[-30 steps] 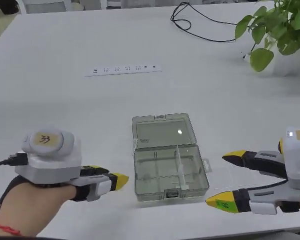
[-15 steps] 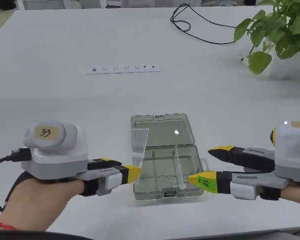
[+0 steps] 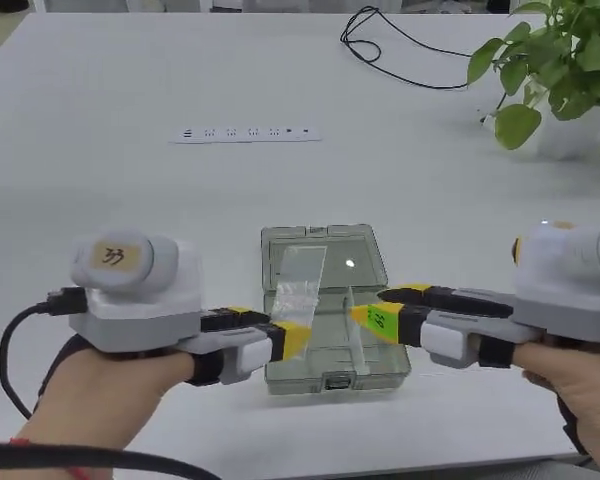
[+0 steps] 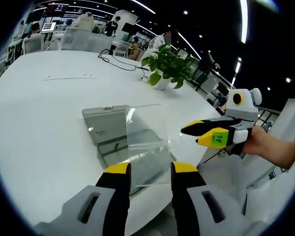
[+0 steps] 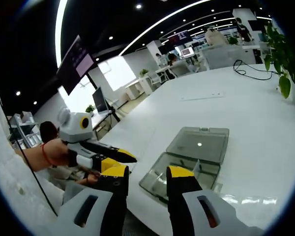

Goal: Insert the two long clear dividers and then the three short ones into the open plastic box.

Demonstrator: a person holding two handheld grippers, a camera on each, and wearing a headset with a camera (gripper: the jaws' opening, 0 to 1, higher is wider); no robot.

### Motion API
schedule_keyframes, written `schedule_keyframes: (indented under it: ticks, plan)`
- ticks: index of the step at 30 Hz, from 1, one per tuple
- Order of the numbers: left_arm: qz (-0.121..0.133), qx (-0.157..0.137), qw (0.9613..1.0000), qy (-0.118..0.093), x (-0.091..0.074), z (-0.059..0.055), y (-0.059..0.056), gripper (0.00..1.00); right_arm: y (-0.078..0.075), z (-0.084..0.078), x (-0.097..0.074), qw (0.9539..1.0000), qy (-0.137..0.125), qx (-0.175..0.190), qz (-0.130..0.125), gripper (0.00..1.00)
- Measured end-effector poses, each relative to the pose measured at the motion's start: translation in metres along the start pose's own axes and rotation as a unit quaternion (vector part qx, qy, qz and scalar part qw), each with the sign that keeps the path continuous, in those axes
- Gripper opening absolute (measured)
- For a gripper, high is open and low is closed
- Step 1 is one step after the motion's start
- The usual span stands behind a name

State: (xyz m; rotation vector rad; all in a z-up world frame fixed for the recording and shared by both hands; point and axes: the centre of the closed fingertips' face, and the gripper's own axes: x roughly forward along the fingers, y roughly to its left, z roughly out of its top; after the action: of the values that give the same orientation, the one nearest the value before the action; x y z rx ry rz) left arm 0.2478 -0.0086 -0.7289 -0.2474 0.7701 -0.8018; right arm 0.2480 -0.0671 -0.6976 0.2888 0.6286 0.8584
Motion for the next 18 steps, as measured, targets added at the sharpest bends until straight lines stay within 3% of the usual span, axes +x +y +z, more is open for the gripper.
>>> schedule_keyframes:
  ticks: [11,18]
  plan:
    - [-0.023,0.013,0.9997,-0.001,0.007,0.000,-0.017,0.30,0.007,-0.002,0.014,0.9996,0.001,0.028,-0.003,0.19]
    - [-0.027,0.027,0.9993,0.000,0.009,0.001,-0.022,0.30,0.007,-0.004,0.018,0.9990,0.002,0.044,-0.010,0.13]
